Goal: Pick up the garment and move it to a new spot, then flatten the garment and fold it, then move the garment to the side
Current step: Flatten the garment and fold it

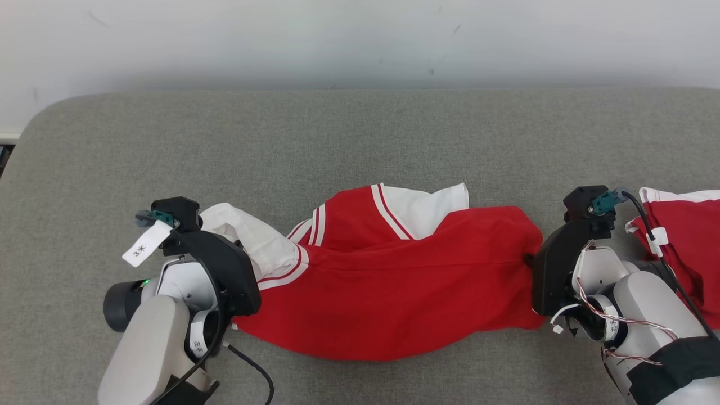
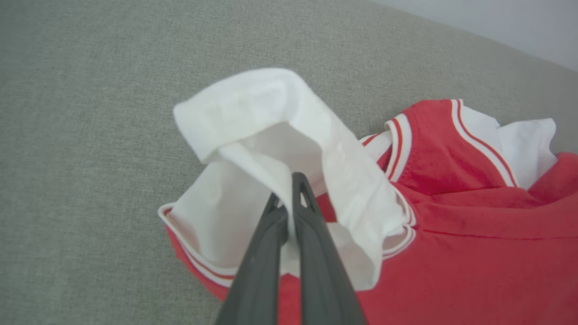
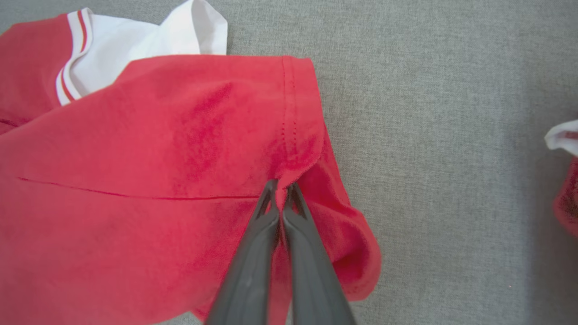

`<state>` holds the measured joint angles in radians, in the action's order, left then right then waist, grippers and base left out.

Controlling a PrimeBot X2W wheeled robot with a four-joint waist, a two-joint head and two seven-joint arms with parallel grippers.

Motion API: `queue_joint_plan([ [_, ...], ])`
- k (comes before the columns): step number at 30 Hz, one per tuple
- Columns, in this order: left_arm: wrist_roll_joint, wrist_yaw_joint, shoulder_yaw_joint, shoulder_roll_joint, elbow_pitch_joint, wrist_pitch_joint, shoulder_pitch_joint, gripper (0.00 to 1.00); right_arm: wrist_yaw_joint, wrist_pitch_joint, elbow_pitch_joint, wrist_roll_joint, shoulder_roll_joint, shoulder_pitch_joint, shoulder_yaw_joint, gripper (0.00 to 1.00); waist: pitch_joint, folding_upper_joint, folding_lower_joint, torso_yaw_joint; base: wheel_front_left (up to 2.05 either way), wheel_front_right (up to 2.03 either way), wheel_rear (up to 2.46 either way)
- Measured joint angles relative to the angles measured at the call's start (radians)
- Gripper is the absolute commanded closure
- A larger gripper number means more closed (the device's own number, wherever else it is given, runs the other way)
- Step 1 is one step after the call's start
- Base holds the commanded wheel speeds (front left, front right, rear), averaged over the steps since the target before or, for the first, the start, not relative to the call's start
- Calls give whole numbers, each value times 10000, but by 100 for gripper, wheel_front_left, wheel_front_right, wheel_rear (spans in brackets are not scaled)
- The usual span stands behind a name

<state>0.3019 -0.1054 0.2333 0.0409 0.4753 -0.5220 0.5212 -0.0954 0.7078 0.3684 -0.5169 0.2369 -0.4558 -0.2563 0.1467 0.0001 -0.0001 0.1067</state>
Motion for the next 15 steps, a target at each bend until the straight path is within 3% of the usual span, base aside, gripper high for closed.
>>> queue_joint_plan([
  [8, 94, -4, -211, 8, 0, 399, -11, 100, 71, -332, -44, -4, -13, 78, 119, 100, -305, 0, 0, -70, 0, 0, 0],
  [15, -163, -100, -593, 38, -512, 1484, 128, 100, 71, -1427, -721, -79, -33, 22, 704, 100, -629, -1, 0, -109, 0, 0, 0],
])
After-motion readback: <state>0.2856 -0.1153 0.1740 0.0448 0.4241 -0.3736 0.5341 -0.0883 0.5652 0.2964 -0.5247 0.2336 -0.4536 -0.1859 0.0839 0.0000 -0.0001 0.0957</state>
